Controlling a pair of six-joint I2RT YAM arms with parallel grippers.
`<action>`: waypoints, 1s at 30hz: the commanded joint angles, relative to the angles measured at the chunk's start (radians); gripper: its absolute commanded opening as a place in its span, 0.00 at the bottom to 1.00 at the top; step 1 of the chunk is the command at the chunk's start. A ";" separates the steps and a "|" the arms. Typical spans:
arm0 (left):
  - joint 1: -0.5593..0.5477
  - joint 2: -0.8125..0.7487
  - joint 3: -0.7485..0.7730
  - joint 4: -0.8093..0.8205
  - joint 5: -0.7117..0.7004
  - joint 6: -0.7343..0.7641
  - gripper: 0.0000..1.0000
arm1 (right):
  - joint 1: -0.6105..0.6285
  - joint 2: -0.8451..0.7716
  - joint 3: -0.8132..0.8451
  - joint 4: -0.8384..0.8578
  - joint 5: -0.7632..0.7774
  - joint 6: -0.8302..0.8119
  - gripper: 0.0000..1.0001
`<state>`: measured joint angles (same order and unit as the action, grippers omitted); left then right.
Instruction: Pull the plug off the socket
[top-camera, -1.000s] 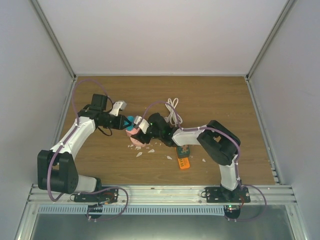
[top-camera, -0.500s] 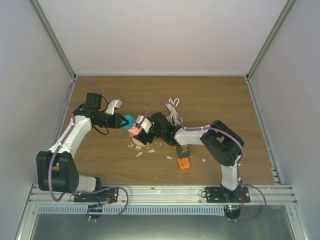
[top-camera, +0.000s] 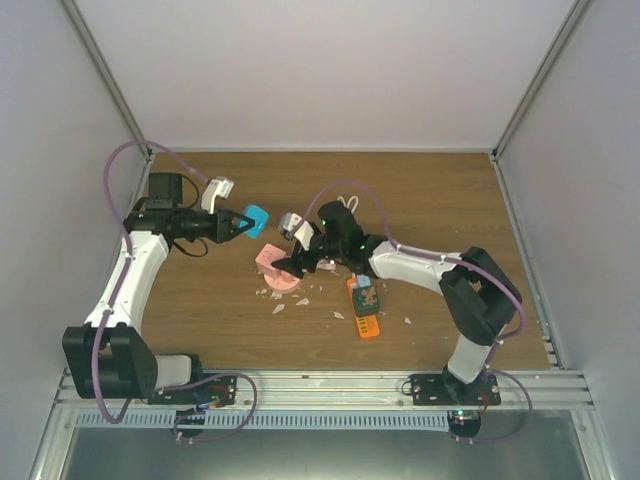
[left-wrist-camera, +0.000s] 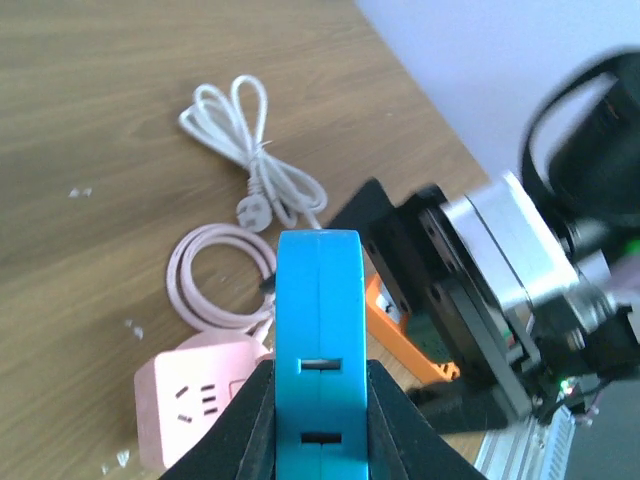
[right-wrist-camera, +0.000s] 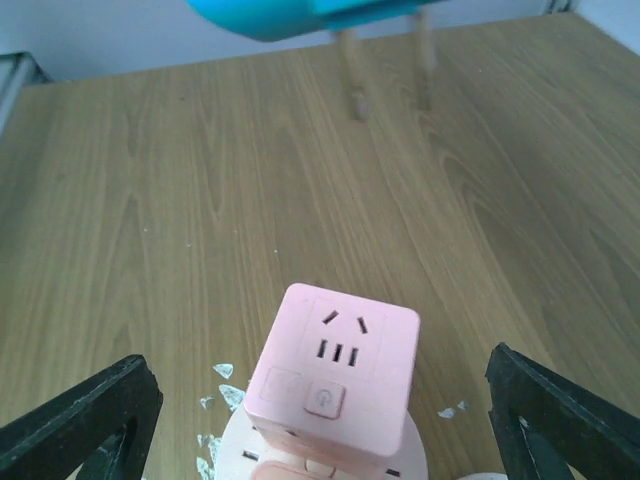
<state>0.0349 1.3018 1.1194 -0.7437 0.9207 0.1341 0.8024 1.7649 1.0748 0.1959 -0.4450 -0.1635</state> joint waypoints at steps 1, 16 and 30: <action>0.008 -0.043 0.037 0.005 0.134 0.171 0.00 | -0.096 -0.046 0.114 -0.255 -0.275 -0.107 0.89; -0.076 -0.117 0.049 -0.027 0.333 0.475 0.00 | -0.199 -0.139 0.355 -0.550 -0.611 -0.098 0.79; -0.174 -0.159 0.039 0.007 0.296 0.480 0.00 | -0.120 -0.149 0.400 -0.504 -0.635 -0.017 0.50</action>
<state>-0.1188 1.1667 1.1481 -0.7742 1.2140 0.6010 0.6521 1.6428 1.4513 -0.3138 -1.0603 -0.1986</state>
